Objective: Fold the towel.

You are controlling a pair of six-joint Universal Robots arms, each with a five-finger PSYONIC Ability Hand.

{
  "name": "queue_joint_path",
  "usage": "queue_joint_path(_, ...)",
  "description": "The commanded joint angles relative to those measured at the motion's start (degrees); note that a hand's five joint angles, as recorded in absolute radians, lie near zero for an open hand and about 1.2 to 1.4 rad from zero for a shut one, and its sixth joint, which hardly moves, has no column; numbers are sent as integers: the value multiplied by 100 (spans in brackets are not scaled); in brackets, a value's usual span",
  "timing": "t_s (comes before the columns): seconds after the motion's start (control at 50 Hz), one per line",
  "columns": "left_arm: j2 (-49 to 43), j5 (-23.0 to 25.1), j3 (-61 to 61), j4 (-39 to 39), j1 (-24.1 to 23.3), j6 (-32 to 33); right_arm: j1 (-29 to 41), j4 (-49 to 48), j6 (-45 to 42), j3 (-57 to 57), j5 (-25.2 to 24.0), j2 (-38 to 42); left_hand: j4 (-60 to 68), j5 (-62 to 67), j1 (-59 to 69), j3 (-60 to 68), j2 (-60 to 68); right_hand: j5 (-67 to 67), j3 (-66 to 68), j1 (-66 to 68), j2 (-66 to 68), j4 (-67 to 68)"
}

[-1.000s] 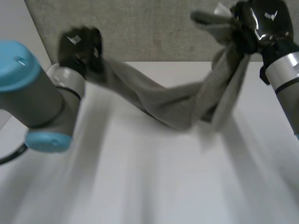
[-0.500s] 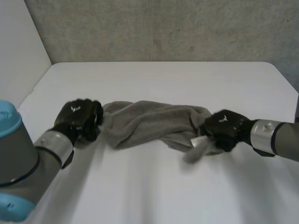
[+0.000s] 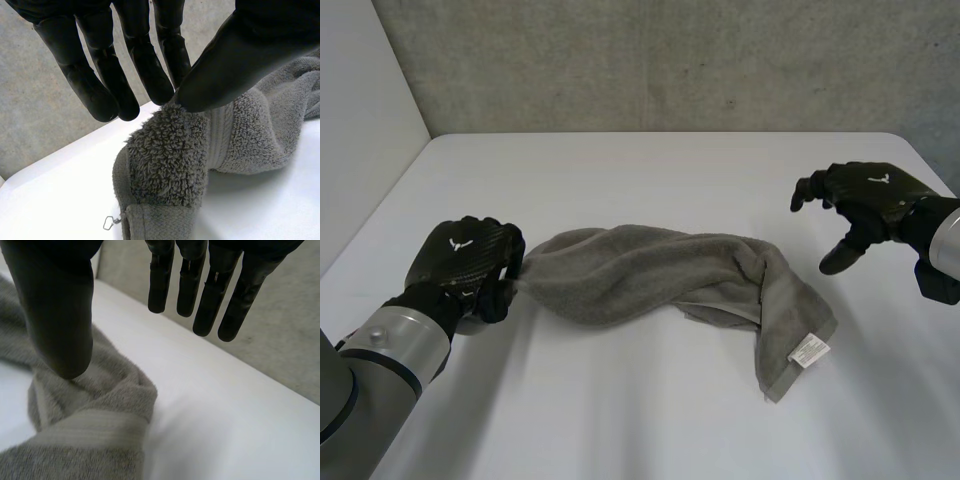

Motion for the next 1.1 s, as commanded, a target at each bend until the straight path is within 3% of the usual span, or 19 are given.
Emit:
queue_joint_path(0.02, -67, -8, 1, 19, 34, -4, 572, -916, 750, 427, 1095, -78, -723, -1548, -335, -872, -663, 70, -138, -71, -149, -109)
queue_joint_path(0.1, -85, -8, 19, 28, 61, -4, 1118, -1409, 752, 630, 1509, 27, -723, -1548, -335, -872, -663, 70, -138, -71, -149, -109)
queue_joint_path(0.36, -172, 0, 291, 46, 351, -12, 2006, -1857, -127, 1034, 1817, 879, -723, -1548, -335, -872, -663, 36, -172, -105, -182, -142)
queue_joint_path(0.48, -304, 0, 502, 37, 412, -47, 2235, -2472, -189, 1166, 2282, 1134, -723, -1548, -335, -872, -663, 70, -138, -72, -149, -109)
queue_joint_path(0.7, -322, -8, 705, 37, 518, -100, 2341, -2711, -514, 938, 2582, 1891, -723, -1548, -335, -872, -663, 574, 366, 433, 356, 396)
queue_joint_path(0.88, -322, -8, 757, 37, 702, -188, 2253, -2860, -988, 859, 2960, 2093, -723, -1548, -335, -872, -663, 1985, 1777, 1844, 1766, 1807)
queue_joint_path(1.02, -322, -8, 854, 37, 834, -346, 2245, -2852, -1190, 727, 2969, 2040, -723, -1548, -335, -872, -663, 5156, 4948, 5015, 4937, 4978)
queue_joint_path(1.1, -392, -8, 950, 37, 843, -451, 2245, -2782, -1269, 543, 2960, 2031, -723, -1548, -335, -872, -663, 5161, 4953, 5019, 4942, 4982)
